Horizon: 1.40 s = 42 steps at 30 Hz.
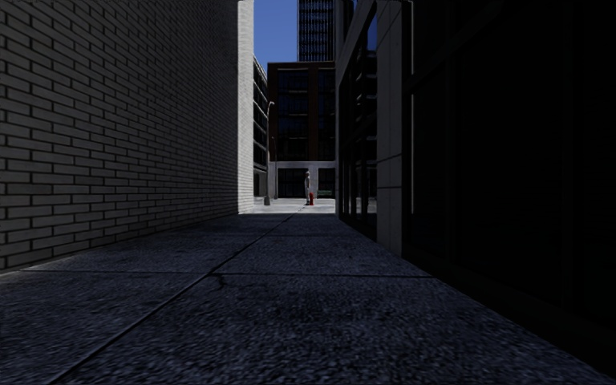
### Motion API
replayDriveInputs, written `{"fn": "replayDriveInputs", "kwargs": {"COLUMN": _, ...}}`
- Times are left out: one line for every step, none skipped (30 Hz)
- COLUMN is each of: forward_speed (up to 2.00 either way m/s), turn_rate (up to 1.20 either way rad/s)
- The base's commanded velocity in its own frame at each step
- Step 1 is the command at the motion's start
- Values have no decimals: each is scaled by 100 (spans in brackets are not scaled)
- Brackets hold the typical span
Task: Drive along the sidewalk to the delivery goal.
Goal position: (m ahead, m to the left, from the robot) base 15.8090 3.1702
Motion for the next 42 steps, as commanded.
{"fn": "replayDriveInputs", "kwargs": {"forward_speed": 200, "turn_rate": 0}}
{"fn": "replayDriveInputs", "kwargs": {"forward_speed": 200, "turn_rate": 0}}
{"fn": "replayDriveInputs", "kwargs": {"forward_speed": 200, "turn_rate": 0}}
{"fn": "replayDriveInputs", "kwargs": {"forward_speed": 200, "turn_rate": 0}}
{"fn": "replayDriveInputs", "kwargs": {"forward_speed": 200, "turn_rate": 0}}
{"fn": "replayDriveInputs", "kwargs": {"forward_speed": 200, "turn_rate": 0}}
{"fn": "replayDriveInputs", "kwargs": {"forward_speed": 200, "turn_rate": 0}}
{"fn": "replayDriveInputs", "kwargs": {"forward_speed": 200, "turn_rate": 0}}
{"fn": "replayDriveInputs", "kwargs": {"forward_speed": 200, "turn_rate": 0}}
{"fn": "replayDriveInputs", "kwargs": {"forward_speed": 200, "turn_rate": 0}}
{"fn": "replayDriveInputs", "kwargs": {"forward_speed": 200, "turn_rate": 0}}
{"fn": "replayDriveInputs", "kwargs": {"forward_speed": 200, "turn_rate": 0}}
{"fn": "replayDriveInputs", "kwargs": {"forward_speed": 200, "turn_rate": 0}}
{"fn": "replayDriveInputs", "kwargs": {"forward_speed": 200, "turn_rate": 0}}
{"fn": "replayDriveInputs", "kwargs": {"forward_speed": 200, "turn_rate": 0}}
{"fn": "replayDriveInputs", "kwargs": {"forward_speed": 200, "turn_rate": 0}}
{"fn": "replayDriveInputs", "kwargs": {"forward_speed": 200, "turn_rate": 0}}
{"fn": "replayDriveInputs", "kwargs": {"forward_speed": 200, "turn_rate": 0}}
{"fn": "replayDriveInputs", "kwargs": {"forward_speed": 200, "turn_rate": 0}}
{"fn": "replayDriveInputs", "kwargs": {"forward_speed": 200, "turn_rate": 0}}
{"fn": "replayDriveInputs", "kwargs": {"forward_speed": 200, "turn_rate": 0}}
{"fn": "replayDriveInputs", "kwargs": {"forward_speed": 200, "turn_rate": 0}}
{"fn": "replayDriveInputs", "kwargs": {"forward_speed": 200, "turn_rate": 0}}
{"fn": "replayDriveInputs", "kwargs": {"forward_speed": 200, "turn_rate": 0}}
{"fn": "replayDriveInputs", "kwargs": {"forward_speed": 200, "turn_rate": 0}}
{"fn": "replayDriveInputs", "kwargs": {"forward_speed": 200, "turn_rate": 0}}
{"fn": "replayDriveInputs", "kwargs": {"forward_speed": 200, "turn_rate": 0}}
{"fn": "replayDriveInputs", "kwargs": {"forward_speed": 200, "turn_rate": 0}}
{"fn": "replayDriveInputs", "kwargs": {"forward_speed": 200, "turn_rate": 0}}
{"fn": "replayDriveInputs", "kwargs": {"forward_speed": 200, "turn_rate": 0}}
{"fn": "replayDriveInputs", "kwargs": {"forward_speed": 200, "turn_rate": 0}}
{"fn": "replayDriveInputs", "kwargs": {"forward_speed": 200, "turn_rate": 0}}
{"fn": "replayDriveInputs", "kwargs": {"forward_speed": 200, "turn_rate": 0}}
{"fn": "replayDriveInputs", "kwargs": {"forward_speed": 200, "turn_rate": 0}}
{"fn": "replayDriveInputs", "kwargs": {"forward_speed": 200, "turn_rate": 0}}
{"fn": "replayDriveInputs", "kwargs": {"forward_speed": 200, "turn_rate": 0}}
{"fn": "replayDriveInputs", "kwargs": {"forward_speed": 200, "turn_rate": 0}}
{"fn": "replayDriveInputs", "kwargs": {"forward_speed": 200, "turn_rate": 0}}
{"fn": "replayDriveInputs", "kwargs": {"forward_speed": 200, "turn_rate": 0}}
{"fn": "replayDriveInputs", "kwargs": {"forward_speed": 200, "turn_rate": 0}}
{"fn": "replayDriveInputs", "kwargs": {"forward_speed": 200, "turn_rate": 0}}
{"fn": "replayDriveInputs", "kwargs": {"forward_speed": 200, "turn_rate": 0}}
